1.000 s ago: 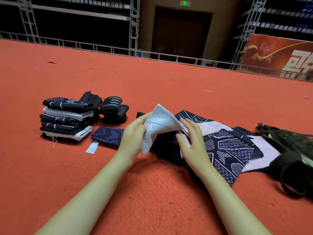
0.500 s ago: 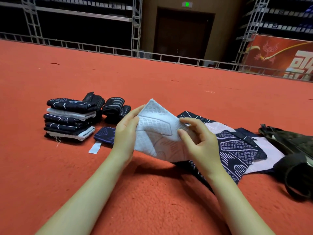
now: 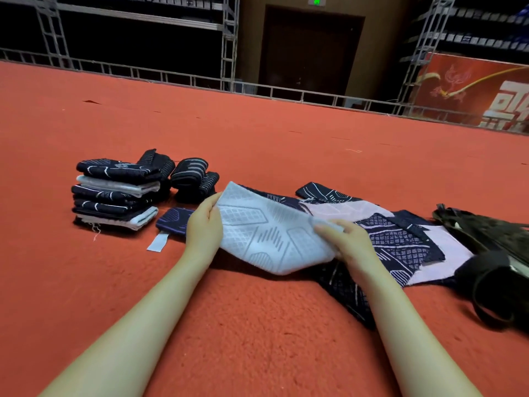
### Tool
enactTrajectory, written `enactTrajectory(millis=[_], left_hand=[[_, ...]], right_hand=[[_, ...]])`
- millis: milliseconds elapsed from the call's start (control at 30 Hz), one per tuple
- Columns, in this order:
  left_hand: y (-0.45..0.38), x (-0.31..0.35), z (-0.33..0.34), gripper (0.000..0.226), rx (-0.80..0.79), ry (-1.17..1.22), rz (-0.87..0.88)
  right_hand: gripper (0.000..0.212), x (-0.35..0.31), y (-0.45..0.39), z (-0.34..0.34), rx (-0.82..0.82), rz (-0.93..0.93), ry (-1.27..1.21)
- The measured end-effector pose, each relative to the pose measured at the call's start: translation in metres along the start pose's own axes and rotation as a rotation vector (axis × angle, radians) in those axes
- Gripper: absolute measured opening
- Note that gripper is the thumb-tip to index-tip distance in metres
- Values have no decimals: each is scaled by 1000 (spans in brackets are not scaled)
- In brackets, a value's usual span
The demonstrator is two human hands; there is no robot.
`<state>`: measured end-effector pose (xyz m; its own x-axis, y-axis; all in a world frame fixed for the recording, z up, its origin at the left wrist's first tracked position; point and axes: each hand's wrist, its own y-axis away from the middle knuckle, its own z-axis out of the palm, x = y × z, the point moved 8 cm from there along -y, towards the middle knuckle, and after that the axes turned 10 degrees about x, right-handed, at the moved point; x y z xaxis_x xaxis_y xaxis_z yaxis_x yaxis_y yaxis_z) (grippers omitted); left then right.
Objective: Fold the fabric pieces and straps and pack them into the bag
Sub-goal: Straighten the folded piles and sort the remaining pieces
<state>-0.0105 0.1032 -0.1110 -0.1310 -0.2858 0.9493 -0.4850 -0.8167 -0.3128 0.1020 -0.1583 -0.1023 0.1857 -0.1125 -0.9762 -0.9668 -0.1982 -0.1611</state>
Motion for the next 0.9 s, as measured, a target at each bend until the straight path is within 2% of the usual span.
enactTrajectory(millis=[67,100,200,267,333,433,567,667,733,900], left_hand=[[2,-1,3,39,2,86,-64],[5,-1,5,40,-2,122,-90],[11,-2,7,43,26,110,-107],[12,-3,6,46,41,12,-69],[11,-3,5,47,31,-69,-52],[9,-2,9,43,-26,-188,-11],[20,1,28,37,-224,-408,133],[32,-9,44,43,-376,-706,260],[33,-9,43,45,-366,-765,284],[34,4,39,43,-285,-678,349]], right_hand=[[17,1,-2,-5,77,81,-244],[15,2,-3,-7,109,104,-277],[26,5,-2,-6,55,92,-37],[21,9,3,2,-46,65,214],[24,14,6,7,-77,59,341],[20,9,2,2,36,47,220],[19,3,-8,-24,252,-2,201],[26,-4,-9,-29,266,-54,262],[29,-10,-7,-23,250,-131,326],[28,-19,5,6,223,-307,406]])
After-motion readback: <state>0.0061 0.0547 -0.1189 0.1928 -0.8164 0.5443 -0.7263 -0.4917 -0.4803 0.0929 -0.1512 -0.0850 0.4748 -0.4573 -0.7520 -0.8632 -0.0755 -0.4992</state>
